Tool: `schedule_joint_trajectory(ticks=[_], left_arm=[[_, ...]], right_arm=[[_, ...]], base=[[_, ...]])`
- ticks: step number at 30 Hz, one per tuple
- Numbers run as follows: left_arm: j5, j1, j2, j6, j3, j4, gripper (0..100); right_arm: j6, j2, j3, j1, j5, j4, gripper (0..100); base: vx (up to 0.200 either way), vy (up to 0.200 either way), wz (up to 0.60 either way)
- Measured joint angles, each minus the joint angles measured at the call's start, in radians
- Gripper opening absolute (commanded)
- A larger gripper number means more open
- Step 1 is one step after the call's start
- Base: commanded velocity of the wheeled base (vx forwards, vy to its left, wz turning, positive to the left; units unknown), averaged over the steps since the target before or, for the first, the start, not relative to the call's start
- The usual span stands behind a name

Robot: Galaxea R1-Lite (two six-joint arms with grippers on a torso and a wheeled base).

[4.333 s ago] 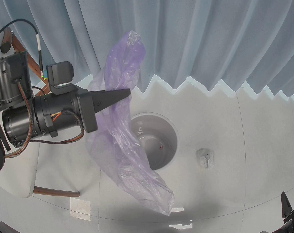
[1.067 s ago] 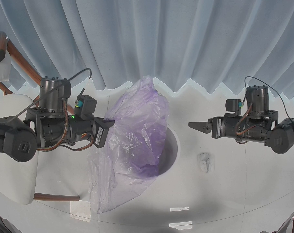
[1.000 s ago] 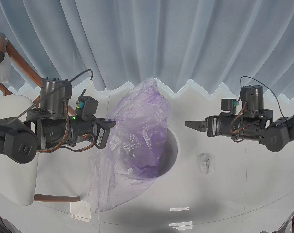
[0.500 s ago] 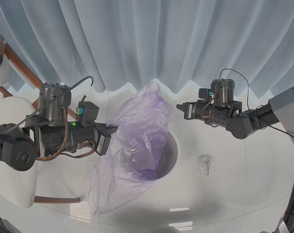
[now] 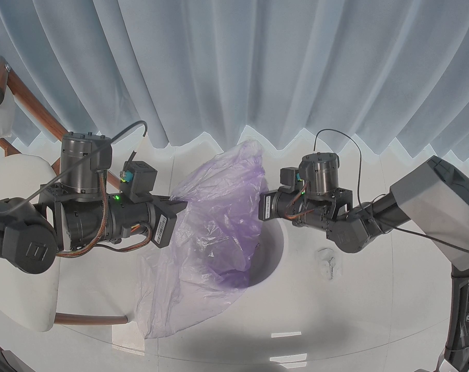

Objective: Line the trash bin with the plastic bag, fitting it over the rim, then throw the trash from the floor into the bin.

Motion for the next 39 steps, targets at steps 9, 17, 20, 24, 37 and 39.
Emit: schedule_joint_trajectory(ticks=[9,17,20,24,37,39], left_arm=[[0.006,0.0,0.032,-0.001,-0.027,-0.003,0],[0.008,0.0,0.113,-0.003,-0.14,-0.004,0],[0.024,-0.003,0.143,-0.009,-0.178,-0.004,0],[0.056,-0.024,0.163,-0.074,-0.197,-0.004,0],[0.121,-0.094,0.168,-0.182,-0.21,-0.003,0],[0.13,-0.097,0.167,-0.185,-0.21,-0.001,0]], right_arm=[[-0.003,-0.011,0.229,0.051,0.003,-0.2,0],[0.006,-0.012,0.3,0.091,0.0,-0.274,0],[0.007,-0.018,0.312,0.088,-0.014,-0.28,0],[0.007,-0.047,0.331,0.043,-0.051,-0.267,0],[0.008,-0.266,0.665,-0.026,-0.068,-0.207,0],[0.009,-0.277,0.702,-0.008,-0.069,-0.224,0]], base=[[0.0,0.0,0.0],[0.0,0.0,0.0],[0.0,0.0,0.0],[0.0,0.0,0.0],[0.0,0.0,0.0],[0.0,0.0,0.0]])
